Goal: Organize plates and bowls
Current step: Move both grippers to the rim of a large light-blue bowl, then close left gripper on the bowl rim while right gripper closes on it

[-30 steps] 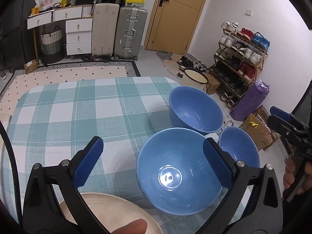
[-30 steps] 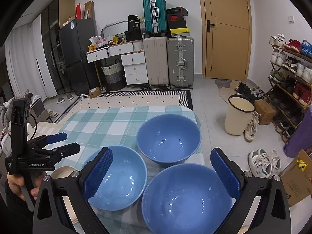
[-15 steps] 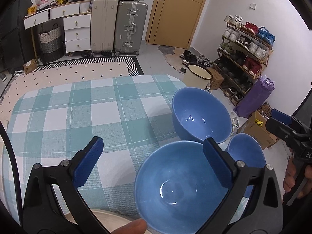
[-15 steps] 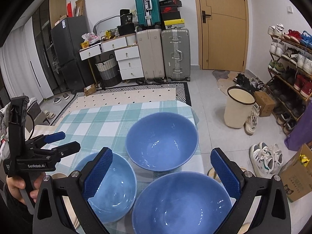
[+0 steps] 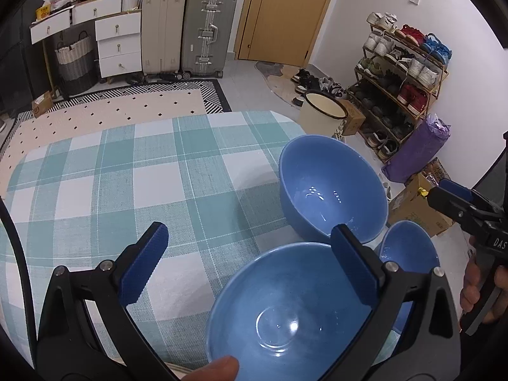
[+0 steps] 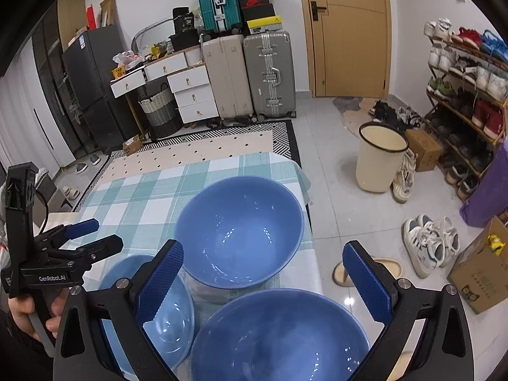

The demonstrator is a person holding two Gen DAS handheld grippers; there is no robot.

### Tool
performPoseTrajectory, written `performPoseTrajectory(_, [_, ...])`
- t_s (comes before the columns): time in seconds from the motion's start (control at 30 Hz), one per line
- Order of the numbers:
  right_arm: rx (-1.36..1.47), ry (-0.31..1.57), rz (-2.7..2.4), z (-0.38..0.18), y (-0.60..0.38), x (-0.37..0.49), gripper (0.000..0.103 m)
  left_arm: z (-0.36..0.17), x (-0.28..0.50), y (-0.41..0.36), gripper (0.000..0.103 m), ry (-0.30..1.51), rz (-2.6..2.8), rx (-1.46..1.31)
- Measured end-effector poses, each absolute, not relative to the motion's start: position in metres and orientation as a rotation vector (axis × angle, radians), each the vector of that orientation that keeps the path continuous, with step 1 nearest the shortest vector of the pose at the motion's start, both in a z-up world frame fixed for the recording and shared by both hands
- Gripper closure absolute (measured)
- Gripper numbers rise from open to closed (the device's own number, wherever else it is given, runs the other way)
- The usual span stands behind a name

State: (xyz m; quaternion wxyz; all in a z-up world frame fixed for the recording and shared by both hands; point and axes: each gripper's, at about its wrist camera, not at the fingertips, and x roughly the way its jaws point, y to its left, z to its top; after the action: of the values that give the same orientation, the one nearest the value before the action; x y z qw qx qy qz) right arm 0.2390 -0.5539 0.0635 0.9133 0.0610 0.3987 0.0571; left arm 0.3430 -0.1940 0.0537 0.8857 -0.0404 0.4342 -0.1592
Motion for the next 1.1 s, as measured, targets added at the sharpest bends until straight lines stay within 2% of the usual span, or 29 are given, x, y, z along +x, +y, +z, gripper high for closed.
performPoseTrajectory(0.27, [0.151,0.870,0.096,0.042,-0.564,0.262,0.001,0.036,0.363,-0.200,0.001,0.963,-0.325,-0.083])
performPoseTrajectory(0.37, [0.170,0.891,0.094,0.033,-0.568,0.272,0.001,0.031,0.370,-0.208,0.005,0.981,-0.325,-0.069])
performPoseTrajectory(0.5, [0.189,0.922,0.091,0.021,-0.571,0.284,0.001,0.022,0.381,-0.221,0.019,1.023,-0.337,-0.064])
performPoseTrajectory(0.6, [0.198,0.945,0.091,0.011,-0.573,0.293,0.003,0.016,0.390,-0.229,0.023,1.048,-0.357,-0.094])
performPoseTrajectory(0.73, [0.220,0.984,0.094,-0.002,-0.576,0.302,0.019,0.010,0.399,-0.237,0.028,1.065,-0.361,-0.109])
performPoseTrajectory(0.97, [0.226,1.011,0.105,-0.014,-0.576,0.310,0.032,0.004,0.412,-0.244,0.038,1.081,-0.366,-0.114])
performPoseTrajectory(1.1, [0.213,1.008,0.113,-0.015,-0.575,0.313,0.033,-0.001,0.420,-0.250,0.049,1.091,-0.371,-0.109])
